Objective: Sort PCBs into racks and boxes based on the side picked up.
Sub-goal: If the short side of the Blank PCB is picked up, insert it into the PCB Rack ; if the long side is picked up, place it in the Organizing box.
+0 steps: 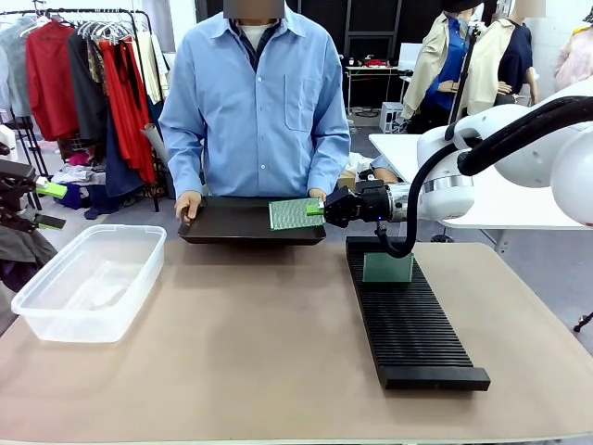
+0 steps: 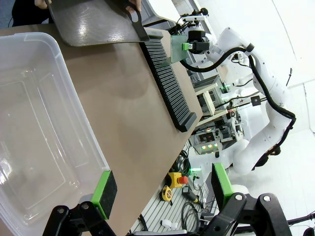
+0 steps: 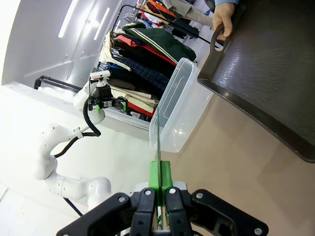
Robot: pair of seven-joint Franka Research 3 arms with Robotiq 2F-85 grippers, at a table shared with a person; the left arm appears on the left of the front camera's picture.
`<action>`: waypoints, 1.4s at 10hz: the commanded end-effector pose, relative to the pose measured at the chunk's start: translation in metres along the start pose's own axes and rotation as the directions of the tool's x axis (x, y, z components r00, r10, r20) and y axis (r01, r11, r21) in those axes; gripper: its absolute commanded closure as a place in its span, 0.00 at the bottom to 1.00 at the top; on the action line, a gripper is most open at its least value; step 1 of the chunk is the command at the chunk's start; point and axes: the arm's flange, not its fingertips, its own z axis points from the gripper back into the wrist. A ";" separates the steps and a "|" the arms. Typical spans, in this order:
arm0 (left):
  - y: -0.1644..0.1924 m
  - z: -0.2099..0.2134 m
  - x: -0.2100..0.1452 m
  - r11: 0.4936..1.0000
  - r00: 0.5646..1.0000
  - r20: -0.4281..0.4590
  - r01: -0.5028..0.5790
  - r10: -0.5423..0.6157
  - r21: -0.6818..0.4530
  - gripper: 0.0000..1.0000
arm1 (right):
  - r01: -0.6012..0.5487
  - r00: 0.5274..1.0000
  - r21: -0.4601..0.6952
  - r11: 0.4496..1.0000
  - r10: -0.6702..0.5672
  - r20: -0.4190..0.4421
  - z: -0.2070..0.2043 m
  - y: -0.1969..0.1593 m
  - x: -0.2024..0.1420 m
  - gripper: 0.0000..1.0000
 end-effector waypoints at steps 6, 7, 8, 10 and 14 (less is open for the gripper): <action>-0.001 0.000 -0.001 1.000 1.000 -0.002 0.003 -0.003 0.006 0.00 | -0.072 0.995 0.076 0.995 0.066 0.080 0.101 0.035 -0.032 1.00; -0.001 0.000 -0.001 1.000 1.000 -0.002 0.003 -0.003 0.006 0.00 | -0.113 0.991 0.069 0.991 0.107 0.083 0.125 0.044 -0.041 1.00; -0.001 0.000 -0.001 1.000 1.000 -0.002 0.003 -0.003 0.006 0.00 | -0.143 0.988 0.068 0.987 0.138 0.075 0.147 0.052 -0.053 1.00; -0.001 0.000 -0.001 1.000 1.000 -0.002 0.003 -0.003 0.006 0.00 | -0.220 0.974 0.064 0.973 0.216 0.061 0.183 0.061 -0.079 1.00; -0.001 0.000 -0.001 1.000 1.000 -0.002 0.003 -0.003 0.006 0.00 | -0.281 0.959 0.029 0.959 0.280 0.047 0.219 0.058 -0.124 1.00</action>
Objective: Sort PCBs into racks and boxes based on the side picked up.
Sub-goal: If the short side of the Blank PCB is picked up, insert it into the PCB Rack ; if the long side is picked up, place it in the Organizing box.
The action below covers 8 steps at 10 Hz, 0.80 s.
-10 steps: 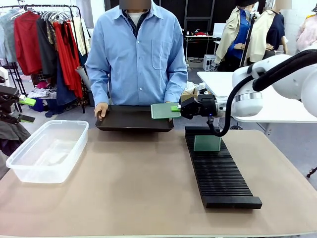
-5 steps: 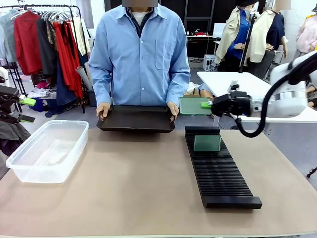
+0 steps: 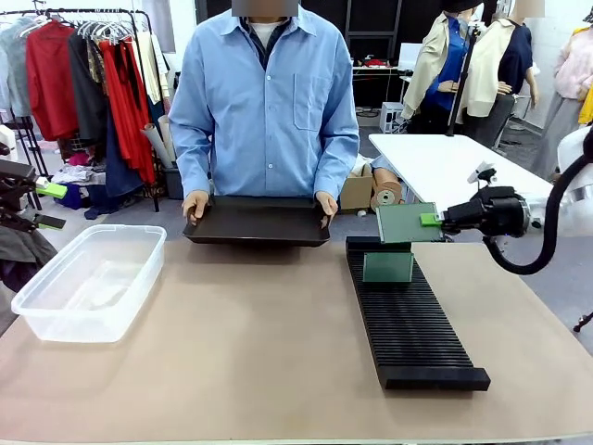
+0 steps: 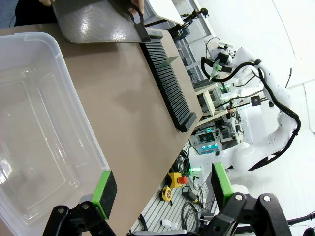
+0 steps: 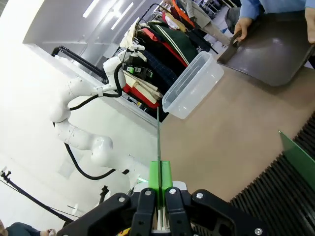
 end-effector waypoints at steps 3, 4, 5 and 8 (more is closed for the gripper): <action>-0.001 0.000 -0.001 1.000 1.000 -0.002 0.003 -0.003 0.006 0.00 | -0.207 0.977 0.002 0.978 0.207 0.060 0.018 0.002 -0.033 1.00; -0.001 0.000 -0.001 1.000 1.000 -0.002 0.003 -0.003 0.006 0.00 | -0.285 0.958 -0.010 0.958 0.285 0.023 0.016 -0.001 -0.038 1.00; -0.001 0.000 -0.001 1.000 1.000 -0.002 0.003 -0.003 0.006 0.00 | -0.311 0.950 0.001 0.950 0.311 0.018 0.015 -0.002 -0.042 1.00; -0.001 0.000 -0.001 1.000 1.000 -0.002 0.003 -0.003 0.006 0.00 | -0.416 0.908 0.031 0.909 0.414 0.062 0.012 -0.010 -0.058 1.00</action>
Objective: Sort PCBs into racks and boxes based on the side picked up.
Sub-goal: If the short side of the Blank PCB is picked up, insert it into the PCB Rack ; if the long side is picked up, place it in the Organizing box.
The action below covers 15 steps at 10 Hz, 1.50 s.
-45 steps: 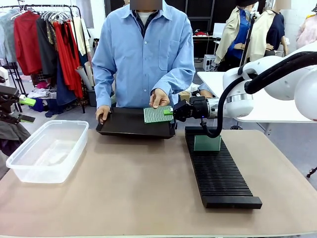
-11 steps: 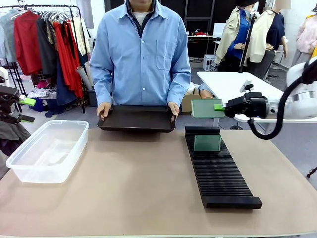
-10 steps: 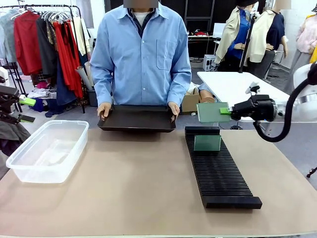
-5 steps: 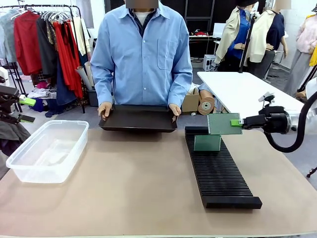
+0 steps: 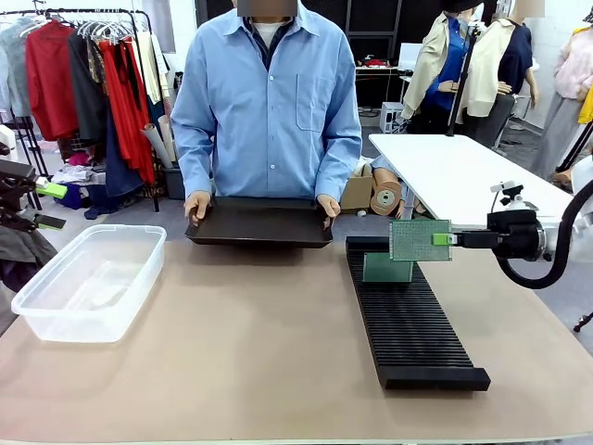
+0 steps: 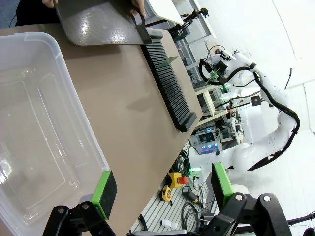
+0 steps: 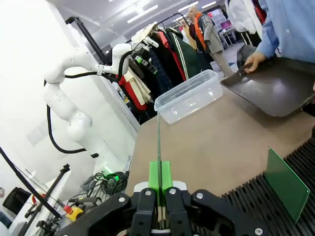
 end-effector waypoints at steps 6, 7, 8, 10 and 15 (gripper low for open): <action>-0.001 0.000 -0.001 1.000 1.000 -0.002 0.003 -0.003 0.006 0.00 | -0.385 0.922 -0.038 0.922 0.382 -0.069 -0.013 -0.012 -0.058 1.00; -0.001 0.000 -0.001 1.000 1.000 -0.002 0.003 -0.003 0.006 0.00 | -0.399 0.916 -0.040 0.916 0.397 -0.054 -0.014 -0.014 -0.066 1.00; -0.001 0.000 -0.001 1.000 1.000 -0.002 0.003 -0.003 0.006 0.00 | -0.388 0.922 -0.040 0.921 0.387 -0.023 -0.013 -0.016 -0.074 1.00; -0.001 0.000 -0.001 1.000 1.000 -0.002 0.003 -0.003 0.006 0.00 | -0.361 0.932 -0.044 0.931 0.362 0.003 -0.010 -0.021 -0.090 1.00; -0.001 0.000 -0.001 1.000 1.000 -0.002 0.003 -0.003 0.006 0.00 | -0.331 0.942 -0.066 0.941 0.333 0.026 -0.004 -0.029 -0.108 1.00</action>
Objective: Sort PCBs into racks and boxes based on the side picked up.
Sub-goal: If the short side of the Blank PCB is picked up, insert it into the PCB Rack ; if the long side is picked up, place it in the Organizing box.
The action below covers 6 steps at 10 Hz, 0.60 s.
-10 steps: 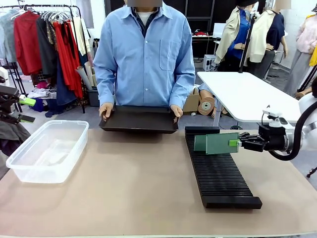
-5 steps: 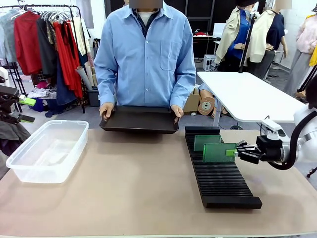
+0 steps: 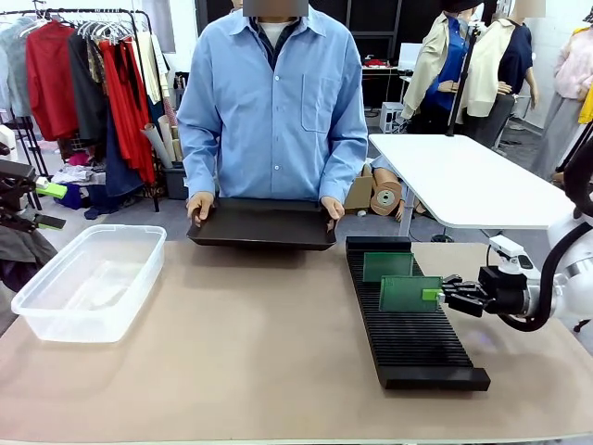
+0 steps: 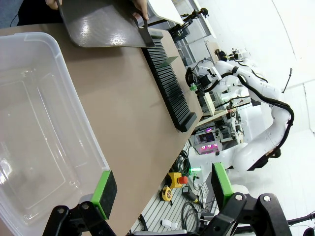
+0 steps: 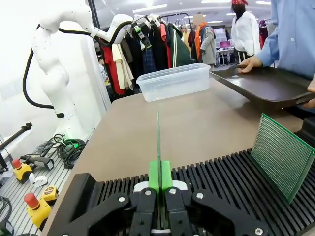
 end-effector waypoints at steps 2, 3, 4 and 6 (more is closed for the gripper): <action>-0.001 0.000 -0.001 1.000 1.000 -0.002 0.003 -0.003 0.006 0.00 | 0.000 1.000 0.000 1.000 0.000 0.000 0.000 0.000 0.000 1.00; -0.001 0.000 -0.001 1.000 1.000 -0.002 0.003 -0.003 0.006 0.00 | 0.000 1.000 0.000 1.000 0.000 0.000 0.000 0.000 0.000 1.00; -0.001 0.000 -0.001 1.000 1.000 -0.002 0.003 -0.003 0.006 0.00 | 0.000 1.000 0.000 1.000 0.000 0.000 0.000 0.000 0.000 1.00; -0.001 0.000 -0.001 1.000 1.000 -0.002 0.003 -0.003 0.006 0.00 | 0.000 1.000 0.000 1.000 0.000 0.000 0.000 0.000 0.000 1.00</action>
